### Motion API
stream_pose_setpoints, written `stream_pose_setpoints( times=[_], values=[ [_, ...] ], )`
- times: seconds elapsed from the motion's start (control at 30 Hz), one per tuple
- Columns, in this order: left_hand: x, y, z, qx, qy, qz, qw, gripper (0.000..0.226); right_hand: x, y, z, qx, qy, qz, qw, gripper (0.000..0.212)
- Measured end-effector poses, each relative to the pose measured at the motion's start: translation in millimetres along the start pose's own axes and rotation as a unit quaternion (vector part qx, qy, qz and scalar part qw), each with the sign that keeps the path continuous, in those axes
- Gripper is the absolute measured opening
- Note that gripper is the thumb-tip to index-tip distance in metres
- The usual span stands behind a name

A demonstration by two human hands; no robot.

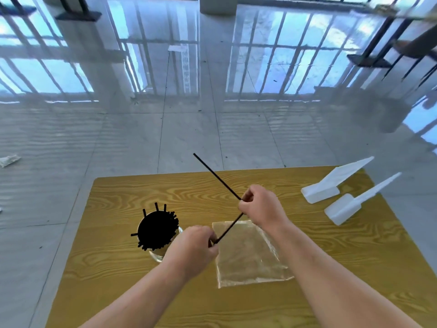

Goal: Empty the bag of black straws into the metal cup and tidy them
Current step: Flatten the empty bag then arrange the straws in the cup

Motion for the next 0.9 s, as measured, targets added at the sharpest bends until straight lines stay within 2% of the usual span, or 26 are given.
stream_pose_setpoints(
  times=[0.17, 0.33, 0.53, 0.73, 0.9],
  values=[
    [47, 16, -5, -0.028, 0.047, -0.002, 0.999, 0.003, 44, -27, -12, 0.008, 0.050, 0.059, 0.997, 0.010],
    [91, 9, -15, -0.017, 0.100, -0.026, 0.994, 0.004, 69, -53, -23, 0.026, 0.087, 0.064, 0.994, 0.012],
    [152, -16, -32, 0.023, 0.195, -0.123, 0.973, 0.010, 67, -87, -35, 0.066, 0.060, 0.097, 0.991, 0.008],
    [184, -39, -50, 0.012, 0.247, -0.153, 0.957, 0.010, 62, -125, -45, 0.122, 0.097, 0.061, 0.986, 0.009],
    [182, -56, -56, 0.005, 0.239, -0.189, 0.953, 0.012, 64, -156, -57, 0.189, 0.114, 0.003, 0.975, 0.011]
  ],
)
Point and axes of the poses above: each hand's wrist, its own z-axis towards the middle knuckle, its own x-axis out of the back of the hand, y = z × x, the point moved 4 cm from there along z, towards the middle knuckle, and after that the axes turned 10 degrees about -z, right-handed, at the moved point
